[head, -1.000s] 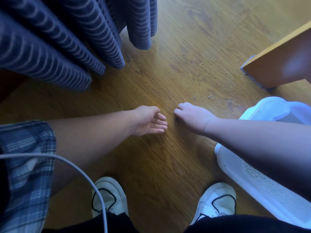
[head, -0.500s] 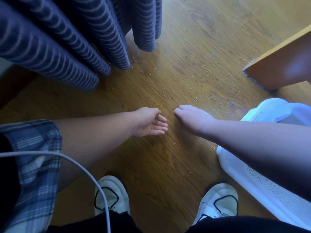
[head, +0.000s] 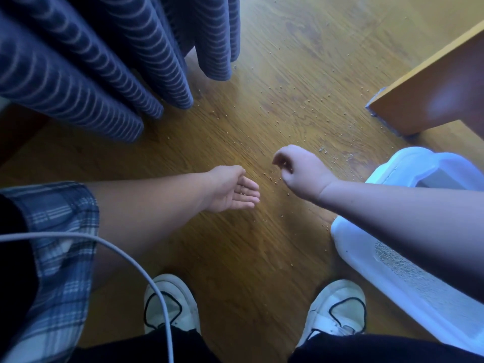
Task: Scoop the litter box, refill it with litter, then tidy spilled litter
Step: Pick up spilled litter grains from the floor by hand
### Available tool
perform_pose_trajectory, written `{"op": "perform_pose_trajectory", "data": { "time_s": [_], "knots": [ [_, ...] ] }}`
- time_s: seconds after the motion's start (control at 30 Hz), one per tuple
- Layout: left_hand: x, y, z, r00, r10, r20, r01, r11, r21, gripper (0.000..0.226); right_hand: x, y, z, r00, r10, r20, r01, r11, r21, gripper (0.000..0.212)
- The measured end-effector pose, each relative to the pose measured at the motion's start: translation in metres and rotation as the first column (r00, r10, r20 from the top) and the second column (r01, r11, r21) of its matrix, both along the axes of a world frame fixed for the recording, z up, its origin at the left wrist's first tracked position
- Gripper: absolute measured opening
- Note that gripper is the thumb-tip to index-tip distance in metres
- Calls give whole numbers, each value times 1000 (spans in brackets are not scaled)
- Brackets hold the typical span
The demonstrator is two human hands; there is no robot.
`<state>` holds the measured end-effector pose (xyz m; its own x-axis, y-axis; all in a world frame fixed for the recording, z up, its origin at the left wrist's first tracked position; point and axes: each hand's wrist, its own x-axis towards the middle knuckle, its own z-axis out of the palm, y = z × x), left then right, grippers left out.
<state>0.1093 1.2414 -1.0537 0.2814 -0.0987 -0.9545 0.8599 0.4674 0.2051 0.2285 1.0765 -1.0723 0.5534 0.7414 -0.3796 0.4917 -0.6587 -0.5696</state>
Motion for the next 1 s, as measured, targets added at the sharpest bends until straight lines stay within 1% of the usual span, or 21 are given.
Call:
{"op": "perform_pose_trajectory", "data": {
  "time_s": [0.1,0.2,0.27,0.43,0.53,0.67,0.73,0.83,1.0],
  "knots": [
    [-4,6,2,1000,-30,-5,30,999,41,44,13,-12,-14,997,78,29,-72,981,-181,19],
    [-6,12,1,1000,-15,-10,15,1000,27,42,6,-11,-22,979,205,0,-199,949,-244,20],
    [-7,14,1,1000,-1,-16,1,1000,26,42,-1,-6,-24,972,236,-2,-229,944,-236,17],
    [-8,17,-1,999,38,-28,-38,999,12,43,-8,9,-31,967,249,56,-232,949,-213,6],
    [-10,18,-2,999,41,-27,-41,999,11,44,-6,11,-33,965,255,56,-235,942,-241,9],
    [-11,17,-4,999,44,-21,-44,998,36,45,-7,11,-36,937,336,101,-292,907,-304,10],
    [-10,15,-5,999,44,-21,-43,998,45,45,-9,12,-34,931,350,101,-303,897,-322,14],
    [-9,14,-6,999,40,-23,-39,998,43,44,-10,15,-32,941,332,71,-293,899,-324,12],
    [-7,17,-4,999,29,-24,-28,999,36,43,-2,20,-30,970,234,60,-213,947,-241,14]
  ]
}}
